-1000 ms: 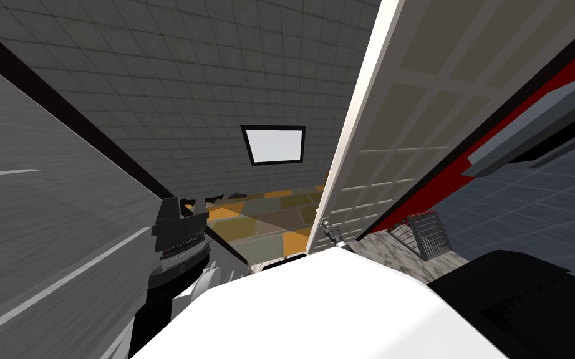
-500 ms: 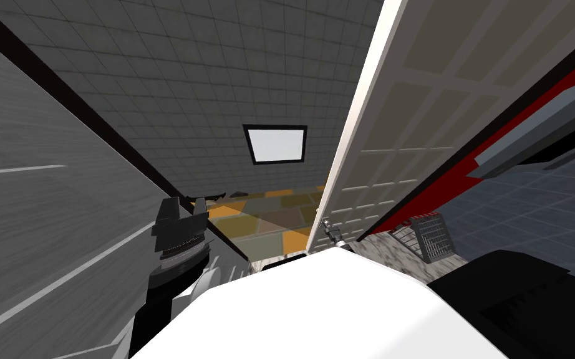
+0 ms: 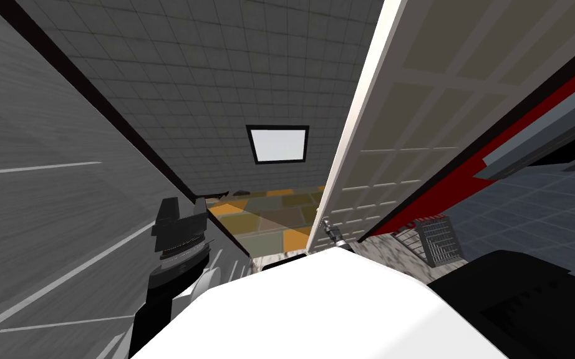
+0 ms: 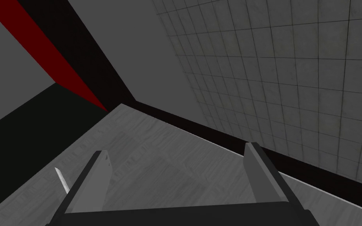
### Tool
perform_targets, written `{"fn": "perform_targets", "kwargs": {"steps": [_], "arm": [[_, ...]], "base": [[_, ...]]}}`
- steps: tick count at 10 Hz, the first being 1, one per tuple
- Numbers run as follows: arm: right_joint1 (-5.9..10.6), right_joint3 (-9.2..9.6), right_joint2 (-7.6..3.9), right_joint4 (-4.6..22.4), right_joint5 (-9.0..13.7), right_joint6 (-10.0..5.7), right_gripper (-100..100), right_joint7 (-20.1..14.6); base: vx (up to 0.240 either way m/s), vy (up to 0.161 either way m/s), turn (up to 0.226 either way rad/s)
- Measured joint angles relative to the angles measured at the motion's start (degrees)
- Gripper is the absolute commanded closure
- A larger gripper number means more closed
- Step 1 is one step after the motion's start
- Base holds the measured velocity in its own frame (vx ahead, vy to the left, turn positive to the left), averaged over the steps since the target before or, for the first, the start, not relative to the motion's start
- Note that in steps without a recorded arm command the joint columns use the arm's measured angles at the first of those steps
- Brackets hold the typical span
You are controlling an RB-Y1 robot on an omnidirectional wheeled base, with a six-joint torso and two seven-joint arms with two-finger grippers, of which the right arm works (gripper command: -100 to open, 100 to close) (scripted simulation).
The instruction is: Pull the door open
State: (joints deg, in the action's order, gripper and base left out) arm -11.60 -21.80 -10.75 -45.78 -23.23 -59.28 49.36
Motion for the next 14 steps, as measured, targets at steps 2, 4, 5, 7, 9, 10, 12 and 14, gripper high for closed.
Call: {"fn": "perform_targets", "kwargs": {"steps": [2, 4, 5, 7, 9, 10, 12, 14], "arm": [[0.18, 0.72, -0.17, 0.01, 1.47, 0.23, 100, -3.21], [0.13, 1.13, -0.25, -0.02, 2.34, 0.34, 100, -5.58], [0.16, 1.46, -0.39, 0.06, 3.16, 0.41, 100, -7.14], [0.27, 1.96, -0.51, 0.0, 4.16, 0.59, 100, -9.75], [0.42, 2.5, -0.71, 0.02, 5.43, 0.74, 100, -12.54], [0.56, 2.78, -0.8, 0.23, 6.07, 0.71, 100, -13.97], [0.47, 3.38, -0.96, -0.05, 7.4, 1.02, 100, -16.85], [0.51, 3.89, -1.09, -0.06, 8.51, 1.19, 100, -19.43]], "base": [[-0.054, -0.018, 0.051], [-0.04, -0.013, 0.06], [-0.038, -0.021, 0.038], [-0.044, -0.016, 0.071], [-0.041, -0.016, 0.04], [-0.048, -0.015, 0.087], [-0.04, -0.016, 0.055], [-0.037, -0.016, 0.048]]}}
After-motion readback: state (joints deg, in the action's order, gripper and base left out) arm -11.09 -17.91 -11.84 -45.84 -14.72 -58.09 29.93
